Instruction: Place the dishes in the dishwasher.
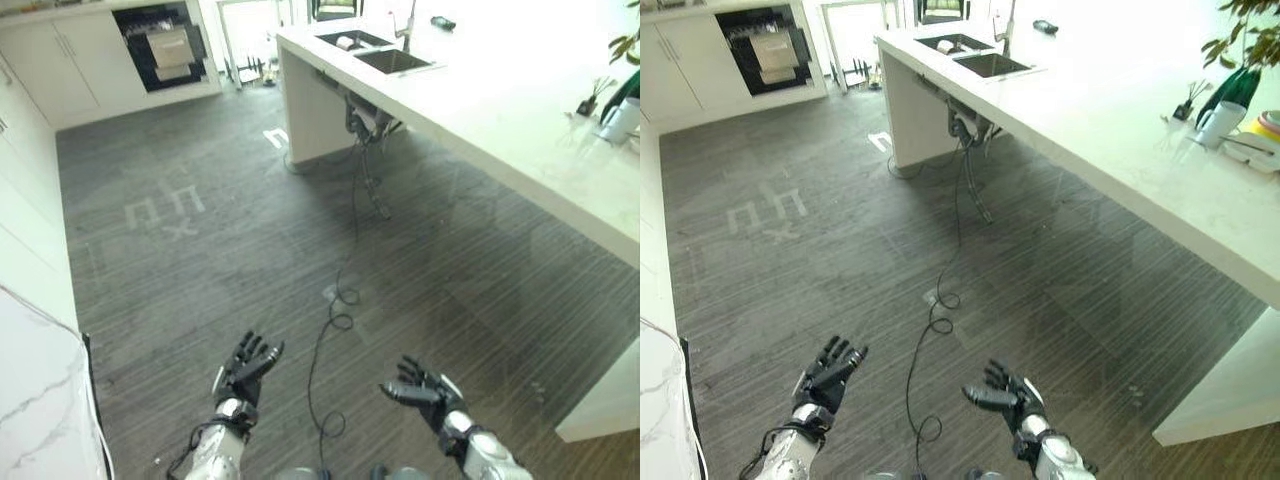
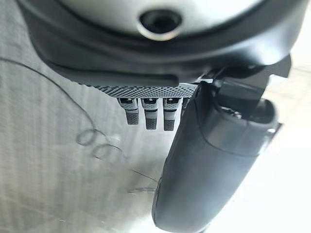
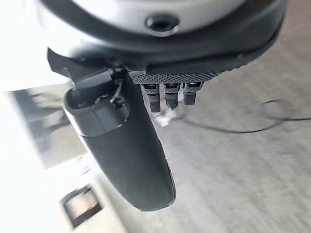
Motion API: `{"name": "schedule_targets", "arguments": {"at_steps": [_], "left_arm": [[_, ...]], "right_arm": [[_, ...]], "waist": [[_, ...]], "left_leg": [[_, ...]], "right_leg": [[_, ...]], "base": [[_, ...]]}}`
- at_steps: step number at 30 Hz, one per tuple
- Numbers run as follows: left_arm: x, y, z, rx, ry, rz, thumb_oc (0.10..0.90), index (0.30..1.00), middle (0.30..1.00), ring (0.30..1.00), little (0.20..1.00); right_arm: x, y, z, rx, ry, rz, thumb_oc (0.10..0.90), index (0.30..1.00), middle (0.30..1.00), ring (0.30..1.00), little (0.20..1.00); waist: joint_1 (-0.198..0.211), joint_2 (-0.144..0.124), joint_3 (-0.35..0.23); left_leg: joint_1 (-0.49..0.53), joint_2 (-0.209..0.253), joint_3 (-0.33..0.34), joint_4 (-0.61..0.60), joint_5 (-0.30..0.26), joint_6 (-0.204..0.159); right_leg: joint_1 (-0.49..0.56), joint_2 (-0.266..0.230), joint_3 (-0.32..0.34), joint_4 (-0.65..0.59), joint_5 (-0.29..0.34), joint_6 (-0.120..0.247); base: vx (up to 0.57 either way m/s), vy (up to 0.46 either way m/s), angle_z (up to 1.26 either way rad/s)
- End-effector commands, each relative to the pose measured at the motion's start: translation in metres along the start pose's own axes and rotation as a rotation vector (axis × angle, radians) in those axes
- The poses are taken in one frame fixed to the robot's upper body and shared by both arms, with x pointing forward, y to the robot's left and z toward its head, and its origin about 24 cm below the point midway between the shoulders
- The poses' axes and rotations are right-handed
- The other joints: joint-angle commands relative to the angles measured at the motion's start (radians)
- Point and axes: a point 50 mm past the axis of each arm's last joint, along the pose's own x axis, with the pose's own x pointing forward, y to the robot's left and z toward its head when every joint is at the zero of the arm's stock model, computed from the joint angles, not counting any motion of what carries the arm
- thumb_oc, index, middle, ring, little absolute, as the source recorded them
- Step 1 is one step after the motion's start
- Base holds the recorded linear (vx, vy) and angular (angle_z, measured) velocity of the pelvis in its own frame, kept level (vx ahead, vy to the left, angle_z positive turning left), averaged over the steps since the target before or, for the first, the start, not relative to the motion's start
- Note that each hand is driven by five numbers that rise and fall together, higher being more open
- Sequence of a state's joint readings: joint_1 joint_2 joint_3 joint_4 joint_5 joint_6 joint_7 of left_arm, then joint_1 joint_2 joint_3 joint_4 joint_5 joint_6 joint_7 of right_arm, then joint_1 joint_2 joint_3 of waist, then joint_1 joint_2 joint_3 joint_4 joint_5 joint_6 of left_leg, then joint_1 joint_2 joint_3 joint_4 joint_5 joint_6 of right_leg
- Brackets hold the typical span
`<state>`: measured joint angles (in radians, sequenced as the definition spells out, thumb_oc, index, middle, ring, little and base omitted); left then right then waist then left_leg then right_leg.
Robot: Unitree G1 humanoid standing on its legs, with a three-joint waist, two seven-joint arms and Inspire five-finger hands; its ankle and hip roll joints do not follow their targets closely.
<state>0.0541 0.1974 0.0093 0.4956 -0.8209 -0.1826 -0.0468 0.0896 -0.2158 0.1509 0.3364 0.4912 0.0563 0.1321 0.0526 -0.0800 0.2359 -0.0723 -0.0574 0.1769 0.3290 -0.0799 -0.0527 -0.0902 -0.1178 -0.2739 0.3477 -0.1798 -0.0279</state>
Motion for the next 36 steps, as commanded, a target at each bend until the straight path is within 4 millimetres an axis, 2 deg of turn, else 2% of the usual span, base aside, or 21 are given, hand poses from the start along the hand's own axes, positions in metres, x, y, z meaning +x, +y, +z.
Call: {"name": "schedule_targets", "arguments": {"at_steps": [1,2,3,4,5,6,10,15,16,18,19,20,21,23,25,26,27,28,32,34,36], "left_arm": [[0.006,-0.012,0.035,0.007,-0.204,-0.067,0.8,0.9,0.9,0.9,0.9],[0.001,-0.014,0.04,0.011,-0.244,-0.089,0.8,0.9,0.9,0.9,0.9],[-0.008,-0.017,0.049,0.09,-0.308,-0.114,0.8,0.9,0.9,0.9,0.9],[-0.009,-0.017,0.049,0.091,-0.306,-0.112,0.8,0.9,0.9,0.9,0.9],[-0.021,-0.014,0.06,0.14,-0.37,-0.107,0.8,0.9,0.9,0.9,0.9],[-0.029,-0.007,0.065,0.143,-0.399,-0.1,0.8,0.9,0.9,0.9,0.9],[-0.035,-0.002,0.072,0.189,-0.435,-0.091,0.8,0.9,0.9,0.9,0.9],[-0.028,-0.015,0.089,0.27,-0.457,-0.182,0.8,0.9,0.9,0.9,0.9],[-0.027,-0.019,0.09,0.287,-0.455,-0.208,0.8,0.9,0.9,0.9,0.9],[-0.023,-0.029,0.091,0.321,-0.436,-0.268,0.8,0.9,0.9,0.9,0.9],[-0.02,-0.033,0.091,0.324,-0.422,-0.294,0.8,0.9,0.9,0.9,0.9],[-0.016,-0.039,0.088,0.345,-0.376,-0.34,0.8,0.9,0.9,0.9,0.9],[-0.015,-0.041,0.087,0.349,-0.374,-0.347,0.8,0.9,0.9,0.9,0.9],[-0.015,-0.045,0.086,0.351,-0.36,-0.352,0.8,0.9,0.9,0.9,0.9],[-0.015,-0.047,0.086,0.351,-0.359,-0.354,0.8,0.9,0.9,0.9,0.9],[-0.012,-0.051,0.089,0.355,-0.361,-0.364,0.8,0.9,0.9,0.9,0.9],[-0.012,-0.052,0.089,0.355,-0.359,-0.367,0.8,0.9,0.9,0.9,0.9],[-0.011,-0.062,0.085,0.365,-0.351,-0.412,0.8,0.9,0.9,0.9,0.9],[-0.013,-0.07,0.078,0.372,-0.352,-0.459,0.8,0.9,0.9,0.9,0.9],[-0.014,-0.071,0.079,0.373,-0.352,-0.47,0.8,0.9,0.9,0.9,0.9],[-0.015,-0.076,0.082,0.385,-0.358,-0.49,0.8,0.9,0.9,0.9,0.9]], "right_arm": [[-0.002,-0.013,0.036,-0.067,-0.189,-0.012,0.8,0.9,0.9,0.9,0.9],[-0.007,-0.013,0.044,-0.09,-0.237,-0.007,0.8,0.9,0.9,0.9,0.9],[-0.014,-0.014,0.052,-0.132,-0.277,-0.003,0.8,0.9,0.9,0.9,0.9],[-0.015,-0.014,0.051,-0.133,-0.274,-0.004,0.8,0.9,0.9,0.9,0.9],[-0.029,-0.02,0.058,-0.15,-0.317,0.015,0.8,0.9,0.9,0.9,0.9],[-0.035,-0.023,0.062,-0.165,-0.34,0.028,0.8,0.9,0.9,0.9,0.9],[-0.038,-0.021,0.067,-0.184,-0.362,0.051,0.8,0.9,0.9,0.9,0.9],[-0.03,-0.01,0.074,-0.138,-0.401,0.035,0.8,0.9,0.9,0.9,0.9],[-0.029,-0.008,0.077,-0.135,-0.414,0.022,0.8,0.9,0.9,0.9,0.9],[-0.028,-0.003,0.084,-0.118,-0.448,-0.005,0.8,0.9,0.9,0.9,0.9],[-0.029,-0.003,0.087,-0.112,-0.46,-0.01,0.8,0.9,0.9,0.9,0.9],[-0.031,-0.001,0.089,-0.109,-0.484,-0.016,0.8,0.9,0.9,0.9,0.9],[-0.03,0.0,0.09,-0.113,-0.489,-0.011,0.8,0.9,0.9,0.9,0.9],[-0.031,0.0,0.093,-0.118,-0.502,0.004,0.8,0.9,0.9,0.9,0.9],[-0.033,0.0,0.096,-0.12,-0.511,0.015,0.8,0.9,0.9,0.9,0.9],[-0.036,0.0,0.1,-0.128,-0.525,0.026,0.8,0.9,0.9,0.9,0.9],[-0.037,0.0,0.1,-0.129,-0.528,0.026,0.8,0.9,0.9,0.9,0.9],[-0.043,-0.003,0.1,-0.111,-0.555,0.018,0.8,0.9,0.9,0.9,0.9],[-0.051,-0.006,0.105,-0.106,-0.613,0.015,0.8,0.9,0.9,0.9,0.9],[-0.054,-0.005,0.108,-0.106,-0.639,0.016,0.8,0.9,0.9,0.9,0.9],[-0.054,-0.003,0.114,-0.112,-0.665,0.006,0.8,0.9,0.9,0.9,0.9]], "waist": [[0.003,0.016,-0.004],[-0.002,0.037,0.002],[-0.013,0.08,-0.003],[-0.015,0.081,-0.002],[-0.013,0.115,-0.019],[-0.005,0.126,-0.028],[-0.001,0.131,-0.052],[0.023,0.09,-0.108],[0.022,0.087,-0.114],[0.004,0.112,-0.123],[0.001,0.118,-0.121],[-0.016,0.133,-0.109],[-0.02,0.14,-0.112],[-0.034,0.131,-0.102],[-0.045,0.13,-0.102],[-0.066,0.111,-0.092],[-0.072,0.099,-0.087],[-0.11,0.036,-0.073],[-0.138,0.014,-0.053],[-0.131,0.018,-0.057],[-0.134,0.016,-0.056]], "left_leg": [[-0.06,0.132,0.03,0.029,0.171,-0.043],[-0.064,0.168,0.069,-0.029,0.162,-0.042],[-0.118,0.239,0.099,-0.029,0.129,-0.055],[-0.113,0.237,0.097,-0.029,0.126,-0.056],[-0.204,0.303,0.064,-0.029,0.177,-0.082],[-0.22,0.314,0.042,-0.029,0.21,-0.097],[-0.197,0.327,0.065,-0.029,0.206,-0.093],[-0.139,0.234,0.12,-0.029,0.011,0.004],[-0.132,0.212,0.115,-0.029,-0.002,0.017],[-0.106,0.175,0.066,-0.029,-0.034,0.043],[-0.098,0.158,0.054,-0.029,-0.044,0.058],[-0.07,0.126,0.036,-0.029,-0.077,0.082],[-0.074,0.13,0.036,-0.029,-0.08,0.083],[-0.051,0.111,0.028,-0.029,-0.087,0.08],[-0.051,0.114,0.021,-0.029,-0.083,0.069],[-0.032,0.109,0.025,-0.029,-0.095,0.055],[-0.025,0.101,0.029,-0.029,-0.101,0.053],[0.013,0.049,0.051,-0.029,-0.146,0.056],[0.073,0.018,0.028,-0.029,-0.202,0.084],[0.107,0.023,0.031,-0.029,-0.236,0.086],[0.14,0.025,0.046,-0.029,-0.228,0.094]], "right_leg": [[0.075,-0.012,0.011,-0.048,0.006,0.063],[0.088,0.005,0.007,-0.048,-0.001,0.071],[0.103,0.035,-0.004,-0.048,-0.01,0.083],[0.109,0.034,-0.006,-0.048,-0.013,0.084],[0.13,0.059,0.006,-0.048,-0.027,0.084],[0.151,0.067,0.011,-0.048,-0.048,0.078],[0.182,0.056,0.01,-0.048,-0.069,0.079],[0.301,-0.064,0.004,-0.048,-0.102,0.155],[0.314,-0.086,-0.004,-0.048,-0.054,0.174],[0.311,-0.135,-0.025,-0.013,0.184,0.212],[0.264,-0.178,-0.01,0.127,0.218,0.221],[0.114,-0.197,0.046,0.403,0.246,0.212],[0.073,-0.189,0.054,0.431,0.248,0.201],[0.03,-0.108,0.014,0.301,0.151,0.161],[0.031,-0.057,-0.024,0.178,0.145,0.153],[0.023,-0.024,-0.063,-0.039,0.176,0.158],[-0.001,-0.033,-0.064,-0.048,0.173,0.163],[-0.161,-0.078,-0.018,-0.048,0.216,0.204],[-0.292,-0.113,0.006,-0.048,0.265,0.223],[-0.257,-0.111,-0.017,-0.048,0.244,0.239],[-0.225,-0.106,-0.018,-0.048,0.257,0.224]], "base": [[0.12,0.063,-0.02],[0.27,0.213,0.08],[0.26,0.205,0.12],[0.46,0.34,0.16],[0.48,0.328,0.13],[0.54,0.376,-0.04],[0.33,0.254,-0.44],[0.36,0.305,-0.1],[0.39,0.362,0.16],[0.34,0.39,0.41],[0.32,0.474,1.06],[0.26,0.382,0.92],[0.27,0.269,0.77],[0.22,0.008,0.29],[0.23,-0.094,0.41],[0.24,-0.144,0.73],[0.53,-0.302,1.23],[0.4,-0.224,0.61],[0.46,-0.185,0.04],[0.48,-0.193,0.06],[0.33,-0.214,-0.02]]}}
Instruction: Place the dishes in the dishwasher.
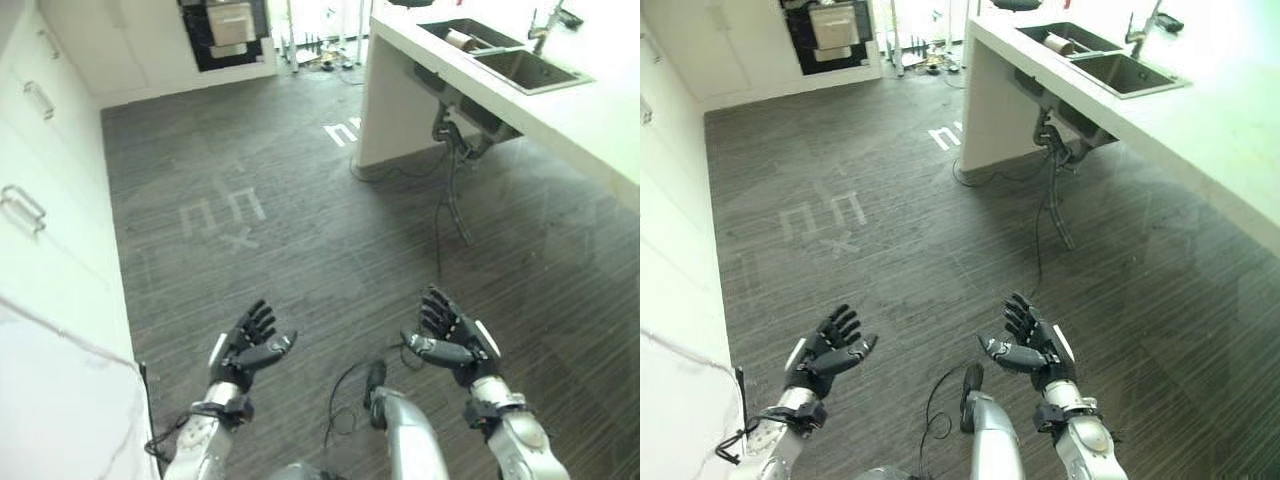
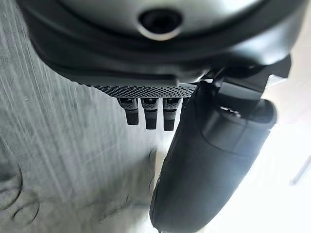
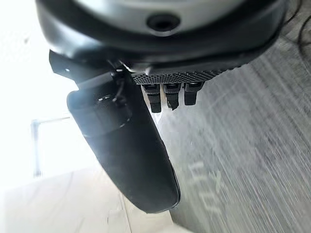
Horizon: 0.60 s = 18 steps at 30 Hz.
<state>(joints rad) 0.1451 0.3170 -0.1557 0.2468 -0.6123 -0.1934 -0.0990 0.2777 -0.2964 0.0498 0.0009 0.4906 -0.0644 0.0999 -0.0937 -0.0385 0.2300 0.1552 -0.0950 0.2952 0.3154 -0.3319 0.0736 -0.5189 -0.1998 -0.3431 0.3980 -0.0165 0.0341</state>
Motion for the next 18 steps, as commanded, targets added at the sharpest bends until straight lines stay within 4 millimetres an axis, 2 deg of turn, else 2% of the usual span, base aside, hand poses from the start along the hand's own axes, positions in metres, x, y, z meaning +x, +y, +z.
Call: {"name": "schedule_targets", "arguments": {"at_steps": [1,3,4,6,7,8,9,10,11,12,13,14,16,17,18], "left_arm": [[0.014,-0.016,0.08,0.104,-0.344,-0.14,0.8,0.9,0.9,0.9,0.9],[0.014,-0.016,0.082,0.089,-0.347,-0.141,0.8,0.9,0.9,0.9,0.9],[0.016,-0.02,0.084,0.062,-0.346,-0.146,0.8,0.9,0.9,0.9,0.9],[0.017,-0.026,0.085,0.04,-0.364,-0.161,0.8,0.9,0.9,0.9,0.9],[0.015,-0.031,0.087,0.027,-0.386,-0.173,0.8,0.9,0.9,0.9,0.9],[0.014,-0.032,0.087,0.02,-0.393,-0.176,0.8,0.9,0.9,0.9,0.9],[0.013,-0.033,0.087,0.012,-0.398,-0.178,0.8,0.9,0.9,0.9,0.9],[0.013,-0.034,0.088,-0.004,-0.411,-0.183,0.8,0.9,0.9,0.9,0.9],[0.013,-0.035,0.088,-0.01,-0.418,-0.18,0.8,0.9,0.9,0.9,0.9],[0.011,-0.034,0.088,-0.015,-0.427,-0.171,0.8,0.9,0.9,0.9,0.9],[0.007,-0.03,0.087,-0.019,-0.432,-0.157,0.8,0.9,0.9,0.9,0.9],[0.006,-0.028,0.085,-0.015,-0.423,-0.146,0.8,0.9,0.9,0.9,0.9],[0.004,-0.023,0.081,-0.033,-0.412,-0.122,0.8,0.9,0.9,0.9,0.9],[0.004,-0.023,0.081,-0.033,-0.412,-0.122,0.8,0.9,0.9,0.9,0.9],[0.001,-0.02,0.077,-0.056,-0.402,-0.096,0.8,0.9,0.9,0.9,0.9]], "right_arm": [[0.013,0.01,0.072,-0.017,-0.387,0.056,0.8,0.9,0.9,0.9,0.9],[0.017,0.012,0.077,-0.028,-0.4,0.05,0.8,0.9,0.9,0.9,0.9],[0.022,0.014,0.082,-0.039,-0.405,0.051,0.8,0.9,0.9,0.9,0.9],[0.028,0.016,0.087,-0.06,-0.402,0.08,0.8,0.9,0.9,0.9,0.9],[0.028,0.017,0.092,-0.098,-0.411,0.107,0.8,0.9,0.9,0.9,0.9],[0.028,0.018,0.094,-0.109,-0.413,0.119,0.8,0.9,0.9,0.9,0.9],[0.027,0.018,0.095,-0.12,-0.416,0.126,0.8,0.9,0.9,0.9,0.9],[0.027,0.018,0.098,-0.145,-0.426,0.135,0.8,0.9,0.9,0.9,0.9],[0.027,0.019,0.1,-0.154,-0.43,0.144,0.8,0.9,0.9,0.9,0.9],[0.028,0.022,0.101,-0.163,-0.429,0.175,0.8,0.9,0.9,0.9,0.9],[0.029,0.028,0.105,-0.177,-0.428,0.236,0.8,0.9,0.9,0.9,0.9],[0.029,0.031,0.105,-0.188,-0.426,0.263,0.8,0.9,0.9,0.9,0.9],[0.026,0.032,0.104,-0.2,-0.415,0.29,0.8,0.9,0.9,0.9,0.9],[0.026,0.032,0.104,-0.2,-0.415,0.29,0.8,0.9,0.9,0.9,0.9],[0.023,0.032,0.103,-0.208,-0.407,0.304,0.8,0.9,0.9,0.9,0.9]], "waist": [[0.014,-0.023,-0.056],[0.022,-0.02,-0.075],[0.035,-0.016,-0.102],[0.053,-0.014,-0.127],[0.061,-0.016,-0.128],[0.063,-0.017,-0.125],[0.063,-0.015,-0.122],[0.069,-0.022,-0.101],[0.07,-0.018,-0.095],[0.074,-0.012,-0.086],[0.073,-0.001,-0.081],[0.072,0.017,-0.083],[0.066,0.057,-0.088],[0.068,0.058,-0.092],[0.075,0.073,-0.096]], "left_leg": [[-0.076,0.07,-0.065,-0.015,0.027,-0.03],[-0.05,0.084,-0.046,-0.015,0.033,-0.033],[-0.022,0.087,-0.033,-0.015,0.036,-0.049],[0.059,0.083,-0.037,-0.015,0.2,-0.101],[-0.015,0.134,-0.026,0.171,0.345,-0.17],[-0.063,0.158,-0.028,0.258,0.37,-0.188],[-0.093,0.172,-0.033,0.295,0.381,-0.197],[-0.195,0.198,-0.042,0.375,0.371,-0.193],[-0.216,0.194,-0.043,0.35,0.351,-0.181],[-0.211,0.176,-0.028,0.263,0.33,-0.164],[-0.179,0.147,0.025,0.071,0.314,-0.14],[-0.19,0.143,0.047,-0.015,0.306,-0.136],[-0.283,0.181,0.015,-0.015,0.242,-0.143],[-0.289,0.182,0.016,-0.015,0.245,-0.143],[-0.361,0.203,-0.051,-0.015,0.244,-0.153]], "right_leg": [[0.216,-0.018,0.043,-0.098,0.079,0.153],[0.253,-0.009,0.014,-0.098,0.047,0.133],[0.289,-0.004,-0.023,-0.098,0.018,0.103],[0.325,0.008,-0.049,-0.098,-0.032,0.05],[0.361,0.015,-0.051,-0.098,-0.077,0.004],[0.374,0.014,-0.048,-0.098,-0.09,-0.009],[0.38,0.016,-0.046,-0.098,-0.096,-0.015],[0.409,0.006,-0.03,-0.098,-0.107,-0.015],[0.418,0.008,-0.021,-0.098,-0.112,-0.01],[0.429,0.017,0.006,-0.098,-0.119,-0.001],[0.438,0.038,0.057,-0.098,-0.131,0.018],[0.44,0.063,0.086,-0.098,-0.134,0.027],[0.454,0.111,0.113,-0.098,-0.15,0.04],[0.447,0.113,0.113,-0.098,-0.146,0.038],[0.47,0.144,0.145,-0.098,-0.175,0.04]], "base": [[0.44,-0.258,-0.06],[0.47,-0.267,-0.07],[0.54,-0.268,-0.52],[0.61,-0.311,-0.65],[0.45,-0.248,-0.57],[0.36,-0.193,-0.53],[0.24,-0.11,-0.41],[0.22,-0.051,-0.29],[0.24,0.013,-0.38],[0.31,0.144,-0.83],[0.37,0.214,-0.92],[0.34,0.235,-1.26],[0.22,0.159,-0.9],[0.31,0.144,-0.57],[0.34,0.14,-0.49]]}}
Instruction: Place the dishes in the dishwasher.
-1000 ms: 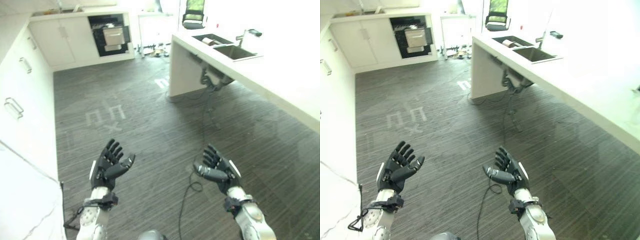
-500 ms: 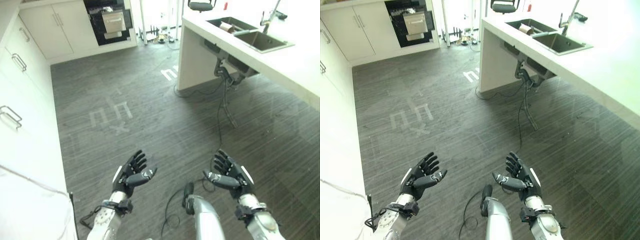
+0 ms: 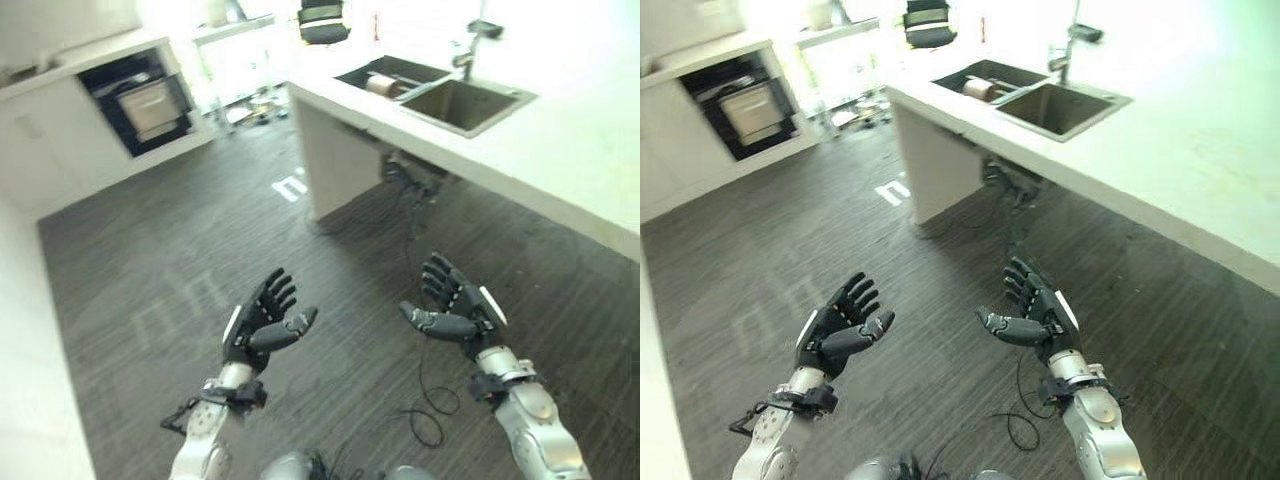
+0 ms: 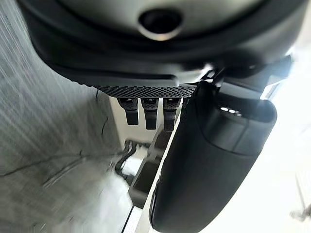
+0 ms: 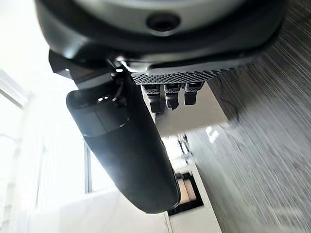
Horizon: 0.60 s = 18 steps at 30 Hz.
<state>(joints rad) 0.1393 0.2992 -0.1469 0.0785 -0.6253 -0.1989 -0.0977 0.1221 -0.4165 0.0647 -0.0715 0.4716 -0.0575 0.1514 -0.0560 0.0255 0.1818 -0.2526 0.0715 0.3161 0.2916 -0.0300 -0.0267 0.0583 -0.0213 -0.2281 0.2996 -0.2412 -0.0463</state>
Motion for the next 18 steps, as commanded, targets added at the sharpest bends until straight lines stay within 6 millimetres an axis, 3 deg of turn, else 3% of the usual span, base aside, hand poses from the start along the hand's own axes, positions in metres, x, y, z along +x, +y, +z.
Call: {"name": "schedule_targets", "arguments": {"at_steps": [1,3,7,9,10,11,13,14,15,16,18], "left_arm": [[0.0,0.004,0.043,-0.011,-0.248,-0.006,0.8,0.9,0.9,0.9,0.9],[-0.003,0.003,0.041,0.006,-0.251,-0.015,0.8,0.9,0.9,0.9,0.9],[-0.001,0.002,0.045,0.009,-0.267,-0.019,0.8,0.9,0.9,0.9,0.9],[0.013,-0.007,0.054,0.03,-0.295,-0.09,0.8,0.9,0.9,0.9,0.9],[0.014,-0.008,0.055,0.035,-0.298,-0.098,0.8,0.9,0.9,0.9,0.9],[0.017,-0.013,0.058,0.045,-0.301,-0.125,0.8,0.9,0.9,0.9,0.9],[0.023,-0.018,0.062,0.051,-0.303,-0.164,0.8,0.9,0.9,0.9,0.9],[0.025,-0.021,0.062,0.056,-0.296,-0.189,0.8,0.9,0.9,0.9,0.9],[0.026,-0.024,0.061,0.068,-0.286,-0.207,0.8,0.9,0.9,0.9,0.9],[0.023,-0.025,0.063,0.082,-0.29,-0.215,0.8,0.9,0.9,0.9,0.9],[0.017,-0.023,0.066,0.092,-0.305,-0.192,0.8,0.9,0.9,0.9,0.9]], "right_arm": [[0.005,0.013,0.048,-0.06,-0.244,0.125,0.8,0.9,0.9,0.9,0.9],[0.004,0.013,0.047,-0.068,-0.245,0.125,0.8,0.9,0.9,0.9,0.9],[0.003,0.008,0.051,-0.056,-0.254,0.143,0.8,0.9,0.9,0.9,0.9],[0.006,0.012,0.058,-0.031,-0.287,0.162,0.8,0.9,0.9,0.9,0.9],[0.007,0.013,0.059,-0.03,-0.29,0.163,0.8,0.9,0.9,0.9,0.9],[0.007,0.016,0.061,-0.028,-0.3,0.16,0.8,0.9,0.9,0.9,0.9],[0.009,0.02,0.062,-0.035,-0.316,0.149,0.8,0.9,0.9,0.9,0.9],[0.01,0.02,0.063,-0.036,-0.322,0.123,0.8,0.9,0.9,0.9,0.9],[0.01,0.02,0.063,-0.025,-0.319,0.102,0.8,0.9,0.9,0.9,0.9],[0.007,0.02,0.063,-0.022,-0.322,0.102,0.8,0.9,0.9,0.9,0.9],[0.003,0.019,0.063,-0.031,-0.33,0.106,0.8,0.9,0.9,0.9,0.9]], "waist": [[0.051,0.016,-0.054],[0.068,0.013,-0.058],[0.064,0.01,-0.069],[0.056,-0.003,-0.083],[0.057,-0.001,-0.085],[0.053,-0.009,-0.091],[0.047,-0.008,-0.099],[0.037,0.006,-0.098],[0.036,0.02,-0.09],[0.034,0.026,-0.08],[0.034,0.015,-0.075]], "left_leg": [[-0.007,0.049,-0.118,0.008,-0.022,-0.062],[-0.064,0.073,-0.139,0.008,-0.012,-0.069],[-0.055,0.097,-0.101,0.008,0.004,-0.064],[-0.018,0.056,-0.091,0.008,-0.047,-0.027],[-0.02,0.057,-0.093,0.008,-0.046,-0.024],[-0.002,0.037,-0.098,0.008,-0.064,-0.01],[0.017,0.016,-0.119,0.008,-0.079,0.013],[0.036,0.004,-0.157,0.008,-0.085,0.027],[0.059,-0.007,-0.179,0.008,-0.099,0.04],[0.09,-0.028,-0.194,0.008,-0.121,0.054],[0.109,-0.039,-0.186,0.008,-0.131,0.058]], "right_leg": [[-0.099,-0.013,0.048,0.0,0.036,0.111],[-0.062,0.001,0.061,0.0,-0.004,0.097],[-0.024,-0.007,0.064,0.0,-0.024,0.107],[0.023,-0.053,0.082,0.0,-0.038,0.143],[0.022,-0.052,0.083,0.0,-0.033,0.144],[0.036,-0.075,0.081,0.0,-0.014,0.157],[0.053,-0.11,0.063,0.0,0.102,0.19],[0.063,-0.131,0.047,0.013,0.214,0.213],[-0.008,-0.163,0.047,0.261,0.257,0.221],[-0.125,-0.178,0.056,0.439,0.286,0.206],[-0.187,-0.168,0.017,0.373,0.252,0.185]], "base": [[0.48,0.209,-0.52],[0.32,0.186,-0.61],[0.33,0.308,-0.52],[0.39,0.41,-0.21],[0.21,0.192,0.15],[0.2,0.203,0.4],[0.29,0.267,0.36],[0.35,0.36,0.4],[0.46,0.483,0.85],[0.4,0.364,0.88],[0.32,0.112,0.32]]}}
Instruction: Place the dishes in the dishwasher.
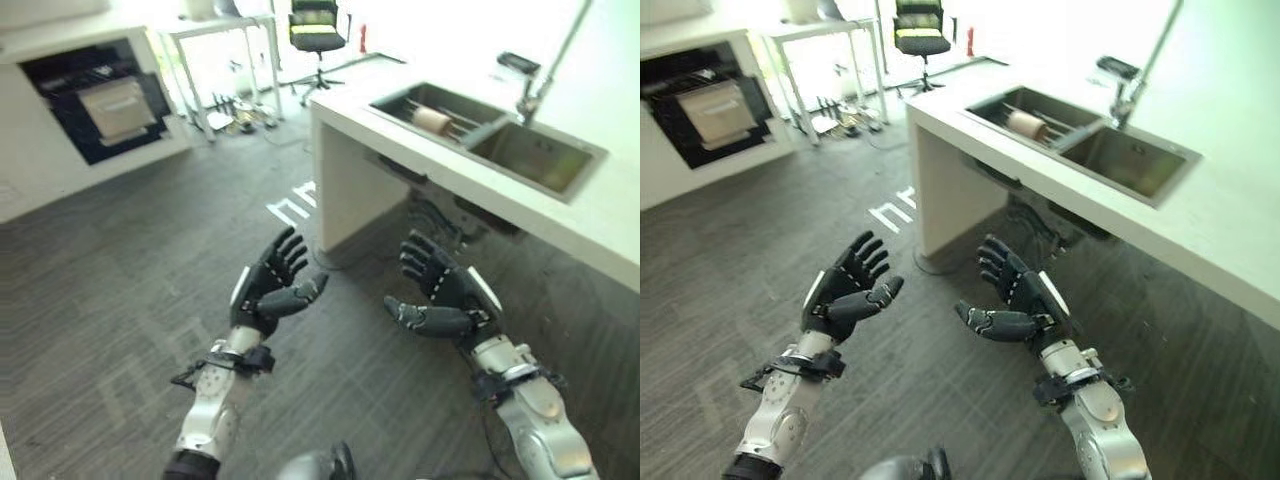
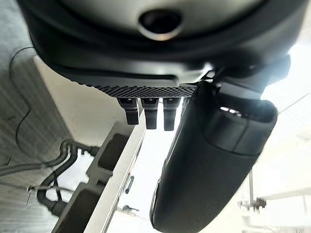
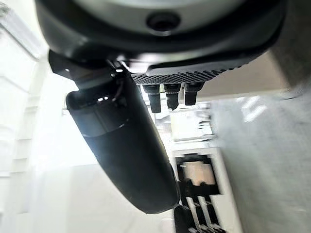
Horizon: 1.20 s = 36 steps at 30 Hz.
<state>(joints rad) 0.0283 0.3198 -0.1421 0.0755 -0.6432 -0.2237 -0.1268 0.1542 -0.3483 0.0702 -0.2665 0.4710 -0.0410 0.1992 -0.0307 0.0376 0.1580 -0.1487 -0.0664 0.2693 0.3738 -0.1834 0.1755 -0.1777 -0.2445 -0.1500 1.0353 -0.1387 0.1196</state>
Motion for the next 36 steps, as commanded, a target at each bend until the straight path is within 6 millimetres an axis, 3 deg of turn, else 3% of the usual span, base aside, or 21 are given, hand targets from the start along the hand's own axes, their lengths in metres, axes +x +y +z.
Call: {"name": "schedule_targets", "arguments": {"at_steps": [1,3,4,5,7,12,15,16,20,21,23,25,27,29,30,31,32,33,34,36], "left_arm": [[-0.003,-0.012,0.041,0.08,-0.189,-0.098,0.8,0.9,0.9,0.9,0.9],[0.0,-0.012,0.044,0.089,-0.195,-0.102,0.8,0.9,0.9,0.9,0.9],[0.003,-0.015,0.045,0.092,-0.203,-0.112,0.8,0.9,0.9,0.9,0.9],[0.004,-0.016,0.045,0.093,-0.204,-0.114,0.8,0.9,0.9,0.9,0.9],[0.007,-0.023,0.043,0.09,-0.22,-0.11,0.8,0.9,0.9,0.9,0.9],[0.008,-0.023,0.052,0.109,-0.275,-0.102,0.8,0.9,0.9,0.9,0.9],[0.008,-0.021,0.065,0.097,-0.311,-0.097,0.8,0.9,0.9,0.9,0.9],[0.009,-0.021,0.073,0.03,-0.352,-0.065,0.8,0.9,0.9,0.9,0.9],[0.007,-0.028,0.091,0.089,-0.469,-0.093,0.8,0.9,0.9,0.9,0.9],[0.006,-0.029,0.098,0.107,-0.513,-0.088,0.8,0.9,0.9,0.9,0.9],[0.003,-0.029,0.106,0.168,-0.563,-0.07,0.8,0.9,0.9,0.9,0.9],[0.0,-0.027,0.108,0.19,-0.57,-0.052,0.8,0.9,0.9,0.9,0.9],[-0.002,-0.024,0.107,0.184,-0.575,-0.036,0.8,0.9,0.9,0.9,0.9],[-0.008,-0.018,0.107,0.175,-0.576,-0.014,0.8,0.9,0.9,0.9,0.9],[-0.01,-0.015,0.106,0.16,-0.559,-0.014,0.8,0.9,0.9,0.9,0.9],[-0.011,-0.012,0.104,0.131,-0.541,-0.01,0.8,0.9,0.9,0.9,0.9],[-0.012,-0.01,0.102,0.087,-0.527,0.005,0.8,0.9,0.9,0.9,0.9],[-0.016,-0.008,0.101,0.093,-0.537,0.02,0.8,0.9,0.9,0.9,0.9],[-0.022,-0.008,0.103,0.117,-0.556,0.025,0.8,0.9,0.9,0.9,0.9],[-0.025,-0.011,0.106,0.14,-0.581,0.014,0.8,0.9,0.9,0.9,0.9]], "right_arm": [[0.007,-0.013,0.037,-0.084,-0.19,-0.008,0.8,0.9,0.9,0.9,0.9],[0.005,-0.015,0.039,-0.081,-0.209,-0.025,0.8,0.9,0.9,0.9,0.9],[0.003,-0.018,0.042,-0.082,-0.222,-0.042,0.8,0.9,0.9,0.9,0.9],[0.002,-0.018,0.042,-0.084,-0.224,-0.046,0.8,0.9,0.9,0.9,0.9],[0.0,-0.017,0.046,-0.094,-0.254,-0.072,0.8,0.9,0.9,0.9,0.9],[0.0,-0.017,0.049,-0.108,-0.319,-0.12,0.8,0.9,0.9,0.9,0.9],[0.005,-0.015,0.053,-0.119,-0.35,-0.153,0.8,0.9,0.9,0.9,0.9],[0.01,-0.015,0.057,-0.137,-0.36,-0.152,0.8,0.9,0.9,0.9,0.9],[0.012,-0.015,0.063,-0.189,-0.372,-0.139,0.8,0.9,0.9,0.9,0.9],[0.011,-0.017,0.064,-0.202,-0.369,-0.134,0.8,0.9,0.9,0.9,0.9],[0.008,-0.021,0.065,-0.203,-0.342,-0.112,0.8,0.9,0.9,0.9,0.9],[0.006,-0.022,0.064,-0.23,-0.316,-0.075,0.8,0.9,0.9,0.9,0.9],[0.003,-0.022,0.064,-0.253,-0.309,-0.062,0.8,0.9,0.9,0.9,0.9],[0.003,-0.023,0.066,-0.23,-0.308,-0.043,0.8,0.9,0.9,0.9,0.9],[0.004,-0.022,0.066,-0.222,-0.309,-0.029,0.8,0.9,0.9,0.9,0.9],[0.005,-0.02,0.066,-0.22,-0.307,-0.014,0.8,0.9,0.9,0.9,0.9],[0.006,-0.018,0.065,-0.223,-0.3,0.002,0.8,0.9,0.9,0.9,0.9],[0.007,-0.014,0.064,-0.22,-0.293,0.033,0.8,0.9,0.9,0.9,0.9],[0.009,-0.009,0.064,-0.22,-0.284,0.056,0.8,0.9,0.9,0.9,0.9],[0.011,-0.007,0.064,-0.233,-0.281,0.058,0.8,0.9,0.9,0.9,0.9]], "waist": [[0.003,-0.006,-0.047],[-0.012,-0.028,-0.036],[-0.033,-0.074,-0.018],[-0.038,-0.082,-0.015],[-0.062,-0.111,0.004],[-0.047,-0.113,-0.002],[-0.029,-0.098,-0.014],[-0.02,-0.089,-0.036],[-0.02,-0.082,-0.069],[-0.022,-0.078,-0.079],[-0.018,-0.089,-0.086],[-0.011,-0.103,-0.073],[-0.003,-0.111,-0.057],[0.003,-0.11,-0.045],[0.003,-0.101,-0.045],[0.001,-0.08,-0.044],[0.003,-0.054,-0.046],[0.02,-0.033,-0.051],[0.043,-0.023,-0.053],[0.06,-0.014,-0.057]], "left_leg": [[0.017,0.101,-0.125,-0.074,0.014,-0.149],[0.038,0.096,-0.111,-0.074,0.0,-0.16],[0.068,0.06,-0.097,-0.074,-0.022,-0.166],[0.075,0.052,-0.094,-0.074,-0.028,-0.165],[0.128,0.008,-0.116,-0.074,-0.072,-0.154],[0.172,0.013,-0.09,-0.074,-0.114,-0.148],[0.225,0.042,-0.056,-0.074,-0.141,-0.14],[0.247,0.064,-0.026,-0.074,-0.13,-0.146],[0.289,0.089,0.005,-0.074,-0.095,-0.174],[0.312,0.096,0.004,-0.074,-0.038,-0.195],[0.338,0.1,-0.01,-0.018,0.164,-0.26],[0.237,0.115,-0.045,0.171,0.218,-0.285],[0.129,0.123,-0.064,0.218,0.187,-0.261],[0.124,0.121,-0.04,0.077,0.151,-0.233],[0.122,0.122,-0.021,-0.074,0.166,-0.229],[0.074,0.145,-0.024,-0.074,0.12,-0.229],[0.012,0.162,-0.06,-0.074,0.061,-0.234],[-0.055,0.14,-0.164,-0.074,0.059,-0.246],[-0.09,0.109,-0.268,-0.074,0.085,-0.256],[-0.128,0.101,-0.323,-0.074,0.119,-0.264]], "right_leg": [[0.058,0.078,-0.097,-0.463,0.144,0.02],[0.07,0.105,-0.149,-0.671,0.172,0.028],[-0.007,0.085,-0.139,-0.735,0.197,0.045],[-0.03,0.078,-0.132,-0.735,0.205,0.05],[-0.19,0.032,-0.113,-0.735,0.242,0.076],[-0.17,-0.01,-0.173,-0.735,0.237,0.09],[-0.093,0.013,-0.204,-0.735,0.209,0.08],[-0.051,0.026,-0.235,-0.735,0.164,0.047],[-0.022,0.039,-0.265,-0.735,0.117,0.004],[-0.015,0.05,-0.266,-0.735,0.095,-0.015],[0.013,0.066,-0.243,-0.735,0.048,-0.056],[0.042,0.071,-0.219,-0.735,0.02,-0.082],[0.066,0.075,-0.188,-0.735,0.006,-0.081],[0.087,0.098,-0.127,-0.735,-0.014,-0.071],[0.089,0.113,-0.097,-0.735,-0.02,-0.062],[0.09,0.138,-0.076,-0.735,-0.027,-0.056],[0.092,0.162,-0.05,-0.735,-0.035,-0.045],[0.093,0.191,0.001,-0.735,-0.048,-0.04],[0.108,0.217,0.054,-0.735,-0.072,-0.045],[0.115,0.239,0.09,-0.735,-0.083,-0.054]], "base": [[0.28,-0.086,0.09],[0.33,-0.165,0.28],[0.35,-0.178,-0.15],[0.55,-0.226,-0.29],[0.57,-0.193,-0.02],[0.39,-0.171,0.2],[0.47,-0.216,-0.09],[0.36,-0.168,-0.03],[0.35,-0.14,-0.01],[0.34,-0.118,-0.12],[0.39,-0.15,-0.18],[0.28,-0.121,-0.49],[0.25,-0.038,-0.66],[0.32,0.122,-0.75],[0.26,0.223,-0.89],[0.23,0.273,-1.07],[0.27,0.286,-0.98],[0.39,0.303,-0.71],[0.29,0.214,-0.66],[0.21,0.184,-1.56]]}}
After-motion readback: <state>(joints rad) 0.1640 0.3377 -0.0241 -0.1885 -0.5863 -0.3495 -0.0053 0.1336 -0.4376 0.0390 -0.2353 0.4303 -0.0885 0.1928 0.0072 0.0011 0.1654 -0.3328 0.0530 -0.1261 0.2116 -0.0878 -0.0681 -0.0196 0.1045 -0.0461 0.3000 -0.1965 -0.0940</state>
